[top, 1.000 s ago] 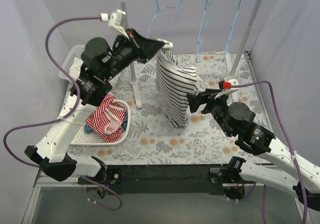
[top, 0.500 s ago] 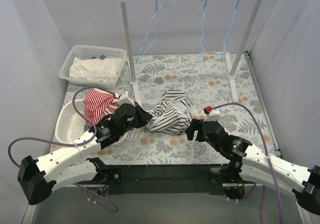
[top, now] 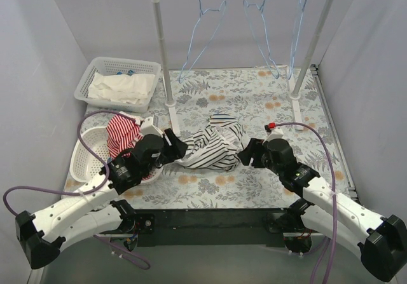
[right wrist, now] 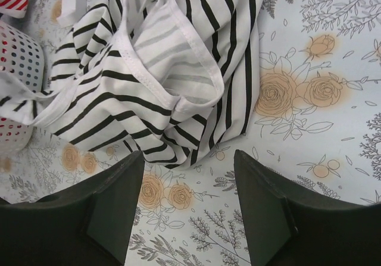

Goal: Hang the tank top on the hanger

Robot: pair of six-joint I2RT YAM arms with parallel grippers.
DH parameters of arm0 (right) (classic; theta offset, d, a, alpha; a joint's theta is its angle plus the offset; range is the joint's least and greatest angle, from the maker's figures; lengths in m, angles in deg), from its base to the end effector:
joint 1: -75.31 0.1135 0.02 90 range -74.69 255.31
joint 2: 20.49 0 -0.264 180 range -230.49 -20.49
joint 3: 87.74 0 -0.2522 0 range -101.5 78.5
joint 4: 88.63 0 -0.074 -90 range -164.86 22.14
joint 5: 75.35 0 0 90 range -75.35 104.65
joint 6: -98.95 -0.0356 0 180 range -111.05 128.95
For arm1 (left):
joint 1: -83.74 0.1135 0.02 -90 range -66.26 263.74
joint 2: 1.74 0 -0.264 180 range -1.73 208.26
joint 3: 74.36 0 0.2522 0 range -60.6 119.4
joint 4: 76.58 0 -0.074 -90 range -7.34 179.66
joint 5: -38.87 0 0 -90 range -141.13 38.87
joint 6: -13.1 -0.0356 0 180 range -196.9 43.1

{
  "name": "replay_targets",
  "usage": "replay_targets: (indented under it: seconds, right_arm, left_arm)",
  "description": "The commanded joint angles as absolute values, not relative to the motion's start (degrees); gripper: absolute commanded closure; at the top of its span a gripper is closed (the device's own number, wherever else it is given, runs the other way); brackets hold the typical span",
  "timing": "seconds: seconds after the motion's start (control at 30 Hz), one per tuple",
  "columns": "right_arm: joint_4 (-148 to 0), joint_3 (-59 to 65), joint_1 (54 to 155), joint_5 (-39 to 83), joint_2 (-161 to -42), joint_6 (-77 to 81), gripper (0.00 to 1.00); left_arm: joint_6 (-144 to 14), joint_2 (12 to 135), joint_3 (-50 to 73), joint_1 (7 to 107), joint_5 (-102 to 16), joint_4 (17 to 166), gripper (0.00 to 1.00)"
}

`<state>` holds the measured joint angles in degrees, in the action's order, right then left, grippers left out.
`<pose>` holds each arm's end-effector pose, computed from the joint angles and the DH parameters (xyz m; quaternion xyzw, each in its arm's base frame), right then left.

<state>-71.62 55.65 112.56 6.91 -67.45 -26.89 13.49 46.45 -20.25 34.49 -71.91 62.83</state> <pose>0.1501 0.1081 0.2109 0.0246 0.8527 0.2625 0.4510 0.1291 -0.1305 0.2753 -0.3845 0.7862 -0.3736 0.3075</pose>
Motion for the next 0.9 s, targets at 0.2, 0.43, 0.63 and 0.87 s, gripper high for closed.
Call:
replay_targets:
  seconds: [0.2,0.43,0.63,0.87]
  right_arm:
    - [-71.7,50.73,112.49,10.86,-66.89,-21.99,0.3]
    - [-71.53,49.85,112.49,13.16,-67.51,-20.32,0.3]
    - [-71.52,49.06,112.49,13.6,-67.86,-19.44,0.29]
    - [-71.35,48.44,112.49,13.6,-67.95,-18.74,0.29]
  left_arm:
    - [-20.8,52.98,3.8,35.13,-82.6,82.33,0.43]
    - [-25.56,73.46,29.02,51.65,-60.98,78.85,0.39]
    - [-29.79,85.35,44.68,53.77,-51.24,76.12,0.38]
    - [-31.72,94.76,56.01,54.21,-50.16,71.22,0.41]
